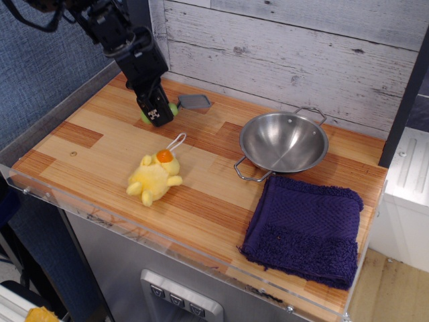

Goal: Place the green spatula to the left of the silver bowl.

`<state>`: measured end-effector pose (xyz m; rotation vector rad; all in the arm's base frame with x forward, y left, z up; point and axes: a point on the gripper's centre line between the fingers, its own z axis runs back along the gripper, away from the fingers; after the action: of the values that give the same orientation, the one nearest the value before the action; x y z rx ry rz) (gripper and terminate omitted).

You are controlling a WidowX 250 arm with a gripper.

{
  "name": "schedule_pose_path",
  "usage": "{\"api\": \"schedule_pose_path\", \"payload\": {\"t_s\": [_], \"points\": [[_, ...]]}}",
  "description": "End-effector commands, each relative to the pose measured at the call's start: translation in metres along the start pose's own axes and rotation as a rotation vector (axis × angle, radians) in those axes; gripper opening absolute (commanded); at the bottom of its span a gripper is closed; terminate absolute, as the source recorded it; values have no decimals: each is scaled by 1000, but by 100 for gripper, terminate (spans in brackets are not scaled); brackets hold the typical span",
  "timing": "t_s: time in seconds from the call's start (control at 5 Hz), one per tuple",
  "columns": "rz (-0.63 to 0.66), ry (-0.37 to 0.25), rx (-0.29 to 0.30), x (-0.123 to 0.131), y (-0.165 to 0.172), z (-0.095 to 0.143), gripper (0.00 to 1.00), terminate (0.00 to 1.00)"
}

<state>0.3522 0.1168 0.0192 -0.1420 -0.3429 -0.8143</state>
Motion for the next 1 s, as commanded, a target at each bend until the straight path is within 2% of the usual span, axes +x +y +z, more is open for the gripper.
{"api": "schedule_pose_path", "payload": {"t_s": [0.0, 0.2, 0.6, 0.8], "points": [[-8, 6, 44, 4, 2, 0, 0, 0], [5, 29, 46, 6, 0, -1, 100, 0], [-5, 6, 42, 11, -8, 2, 100, 0], [-22, -2, 57, 19, -8, 13, 100, 0]]}}
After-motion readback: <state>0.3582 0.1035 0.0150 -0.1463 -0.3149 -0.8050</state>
